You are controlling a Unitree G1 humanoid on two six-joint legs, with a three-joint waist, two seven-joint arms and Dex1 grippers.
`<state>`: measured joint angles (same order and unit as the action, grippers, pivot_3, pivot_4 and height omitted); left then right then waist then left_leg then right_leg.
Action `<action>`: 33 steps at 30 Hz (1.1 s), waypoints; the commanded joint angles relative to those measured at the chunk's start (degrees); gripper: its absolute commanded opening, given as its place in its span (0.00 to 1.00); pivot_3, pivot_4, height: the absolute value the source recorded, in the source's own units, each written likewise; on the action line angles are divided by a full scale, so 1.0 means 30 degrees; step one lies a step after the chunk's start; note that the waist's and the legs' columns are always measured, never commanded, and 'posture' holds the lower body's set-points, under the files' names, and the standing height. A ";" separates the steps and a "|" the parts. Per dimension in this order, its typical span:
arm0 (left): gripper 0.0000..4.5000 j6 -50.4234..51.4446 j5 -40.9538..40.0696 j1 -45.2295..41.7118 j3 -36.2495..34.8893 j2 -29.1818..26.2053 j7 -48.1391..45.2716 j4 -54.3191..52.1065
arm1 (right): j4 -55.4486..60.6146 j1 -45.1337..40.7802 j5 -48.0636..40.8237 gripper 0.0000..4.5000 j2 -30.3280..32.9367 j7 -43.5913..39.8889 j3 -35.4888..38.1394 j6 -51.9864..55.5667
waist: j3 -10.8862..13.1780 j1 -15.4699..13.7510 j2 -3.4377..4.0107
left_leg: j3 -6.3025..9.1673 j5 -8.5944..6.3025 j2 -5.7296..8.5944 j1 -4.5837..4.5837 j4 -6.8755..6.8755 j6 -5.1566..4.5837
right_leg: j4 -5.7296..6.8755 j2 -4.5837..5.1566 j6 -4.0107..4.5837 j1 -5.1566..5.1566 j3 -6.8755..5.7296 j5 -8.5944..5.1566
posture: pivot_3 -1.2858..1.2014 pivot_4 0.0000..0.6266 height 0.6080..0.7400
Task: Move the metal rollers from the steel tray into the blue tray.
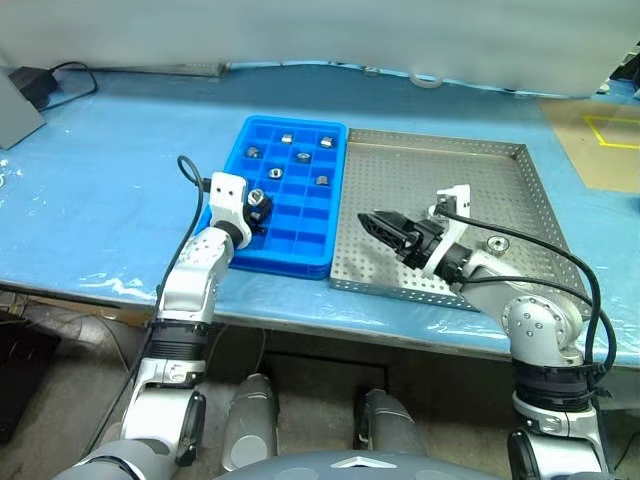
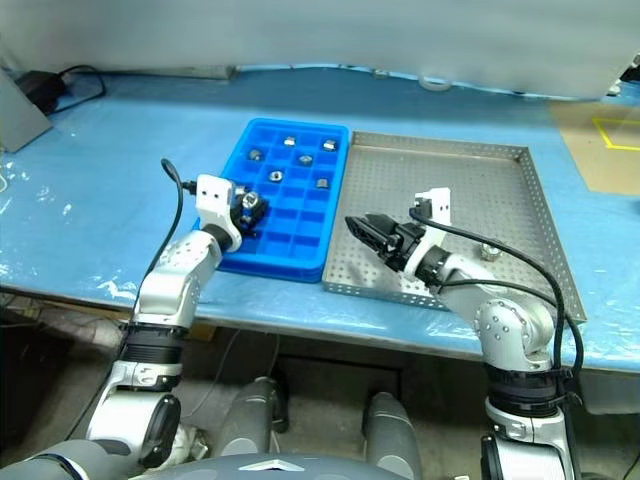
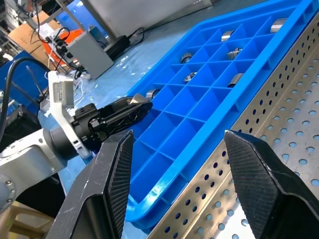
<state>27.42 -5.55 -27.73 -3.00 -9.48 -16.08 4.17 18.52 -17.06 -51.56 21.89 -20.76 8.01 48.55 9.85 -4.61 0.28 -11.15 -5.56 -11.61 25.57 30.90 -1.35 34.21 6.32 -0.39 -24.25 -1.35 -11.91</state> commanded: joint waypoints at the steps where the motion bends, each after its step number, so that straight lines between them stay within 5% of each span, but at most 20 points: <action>1: 0.71 0.0782 -0.0018 0.0496 0.0413 -0.0060 -0.0016 0.0011 | 0.0169 -0.0396 0.0249 0.67 -0.0163 -0.0366 -0.0032 -0.0527 | -0.0007 0.0005 0.0011 | -0.0002 0.0001 -0.0001 -0.0010 -0.0014 0.0001 | 0.0000 -0.0001 0.0003 0.0001 0.0002 0.0002 | 0.50 0.24 1.00; 5: 0.99 0.0838 -0.0923 -0.0438 0.0301 -0.0039 -0.1090 0.0619 | -0.0177 -0.0683 0.0776 0.67 -0.0561 0.0180 0.0372 -0.1120 | -0.0013 0.0001 0.0021 | -0.0007 0.0015 0.0000 -0.0035 -0.0046 0.0024 | 0.0001 -0.0005 -0.0006 0.0002 0.0005 -0.0003 | 0.49 0.24 1.00; 17: 0.99 -0.5120 -0.3397 -0.7377 0.0885 0.0622 -0.9512 0.7221 | -0.4476 -0.4282 0.8050 0.67 -0.2018 0.8434 0.2081 -0.4558 | -0.0006 -0.0160 0.0009 | -0.0129 0.0097 0.0094 0.0022 -0.0041 0.0147 | 0.0055 -0.0002 -0.0006 -0.0080 0.0043 0.0081 | 0.48 0.24 1.00; 21: 0.99 -0.6720 -0.3438 -0.9411 0.0874 0.1597 -1.0476 0.9661 | -0.8888 -0.6308 0.9278 0.67 -0.2637 1.0587 0.2636 -0.3627 | -0.0006 -0.0015 0.0009 | -0.0144 0.0100 0.0093 0.0119 -0.0012 0.0141 | 0.0132 -0.0004 -0.0001 -0.0201 0.0048 0.0080 | 0.48 0.24 1.00; 27: 0.99 -0.7784 -0.3447 -0.9699 0.1305 0.2336 -1.1585 1.0206 | -1.3293 -0.8030 1.2126 0.67 -0.2974 1.3438 0.2397 -0.4536 | -0.0006 0.0196 0.0009 | -0.0143 0.0090 0.0091 0.0153 0.0054 0.0123 | 0.0181 0.0000 0.0003 -0.0229 0.0060 0.0082 | 0.48 0.24 1.00; 33: 1.00 -0.7726 -0.3352 -0.8884 0.1639 0.2345 -1.2003 0.9423 | -1.4938 -0.8536 1.1509 0.62 -0.3493 1.3066 0.3620 -0.4463 | -0.0006 0.0202 0.0009 | -0.0146 0.0053 0.0080 0.0128 0.0075 0.0060 | 0.0190 -0.0003 0.0006 -0.0195 0.0059 0.0084 | 0.48 0.24 1.00</action>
<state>5.26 -15.43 -54.02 1.94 -2.10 -51.97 34.97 -25.31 -42.67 -16.81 11.59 18.76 17.94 34.98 9.83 -4.00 0.31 -11.59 -5.41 -11.37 25.93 31.15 -1.19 34.78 6.31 -0.37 -24.79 -1.17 -11.66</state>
